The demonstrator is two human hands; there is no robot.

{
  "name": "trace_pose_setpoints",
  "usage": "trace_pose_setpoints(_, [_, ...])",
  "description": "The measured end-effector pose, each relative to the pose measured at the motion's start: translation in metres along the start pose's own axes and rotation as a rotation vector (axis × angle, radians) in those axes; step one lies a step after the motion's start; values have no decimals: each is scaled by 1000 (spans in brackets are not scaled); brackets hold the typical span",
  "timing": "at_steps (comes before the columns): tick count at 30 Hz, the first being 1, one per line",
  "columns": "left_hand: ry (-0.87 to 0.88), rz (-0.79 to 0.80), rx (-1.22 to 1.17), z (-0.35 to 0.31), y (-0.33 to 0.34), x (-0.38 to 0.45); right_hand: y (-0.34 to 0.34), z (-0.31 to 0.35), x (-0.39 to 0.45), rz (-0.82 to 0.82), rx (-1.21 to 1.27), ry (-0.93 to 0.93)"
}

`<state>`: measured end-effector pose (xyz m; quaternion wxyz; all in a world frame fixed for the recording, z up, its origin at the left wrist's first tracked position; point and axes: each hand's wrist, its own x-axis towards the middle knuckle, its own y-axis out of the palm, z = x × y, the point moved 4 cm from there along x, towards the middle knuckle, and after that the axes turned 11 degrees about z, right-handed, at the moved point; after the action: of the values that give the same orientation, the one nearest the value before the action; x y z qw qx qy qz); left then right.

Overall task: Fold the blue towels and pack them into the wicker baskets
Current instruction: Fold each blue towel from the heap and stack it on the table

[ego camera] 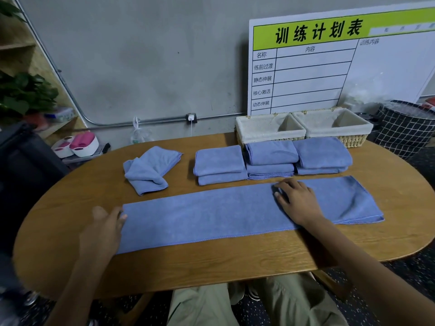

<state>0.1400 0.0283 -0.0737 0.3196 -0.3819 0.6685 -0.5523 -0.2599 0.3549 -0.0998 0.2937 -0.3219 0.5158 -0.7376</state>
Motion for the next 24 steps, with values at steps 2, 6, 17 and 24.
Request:
trace_pose_setpoints(2, [110, -173, 65, -25, -8, -7, -1, 2, 0, 2, -9, 5])
trace_pose_setpoints(6, [390, -57, 5, -97, 16, -15, -1, 2, -1, 39, -6, 28])
trace_pose_setpoints(17, [225, 254, 176, -116, 56, -12, -25, -95, -19, 215, -5, 158])
trace_pose_setpoints(24, [145, 295, 194, -104, 53, -12, -41, -131, -43, 308, -39, 285])
